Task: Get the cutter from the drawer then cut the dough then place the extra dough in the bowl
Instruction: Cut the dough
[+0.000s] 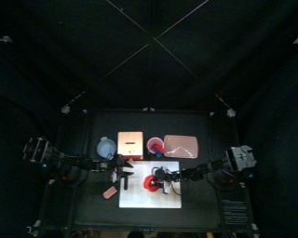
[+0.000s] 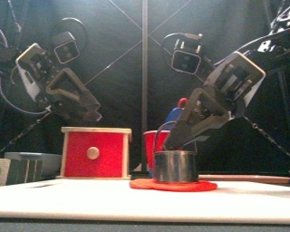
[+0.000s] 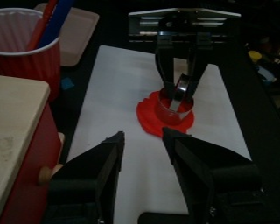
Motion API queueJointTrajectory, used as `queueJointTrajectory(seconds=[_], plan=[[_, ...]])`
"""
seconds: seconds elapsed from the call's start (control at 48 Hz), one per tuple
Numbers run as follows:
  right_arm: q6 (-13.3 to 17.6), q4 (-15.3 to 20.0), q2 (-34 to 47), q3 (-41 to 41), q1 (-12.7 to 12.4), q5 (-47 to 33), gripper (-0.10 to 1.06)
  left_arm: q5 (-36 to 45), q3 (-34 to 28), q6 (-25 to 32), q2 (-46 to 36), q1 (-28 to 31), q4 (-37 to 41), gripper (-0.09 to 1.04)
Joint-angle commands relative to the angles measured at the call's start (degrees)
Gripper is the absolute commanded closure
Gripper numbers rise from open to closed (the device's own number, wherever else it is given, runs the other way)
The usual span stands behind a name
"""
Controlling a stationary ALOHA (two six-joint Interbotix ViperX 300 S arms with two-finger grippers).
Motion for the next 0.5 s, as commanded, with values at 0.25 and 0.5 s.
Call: queueJointTrajectory(seconds=[0.25,0.5], plan=[[0.18,0.18,-2.90,-0.70,0.00,0.00,0.13,-0.44,-0.62,0.26,-0.18,-0.09,0.00,0.15],[-0.18,0.00,-7.12,-0.09,-0.09,3.87,0.11,-0.44,-0.62,0.26,-0.18,-0.09,0.00,0.15]])
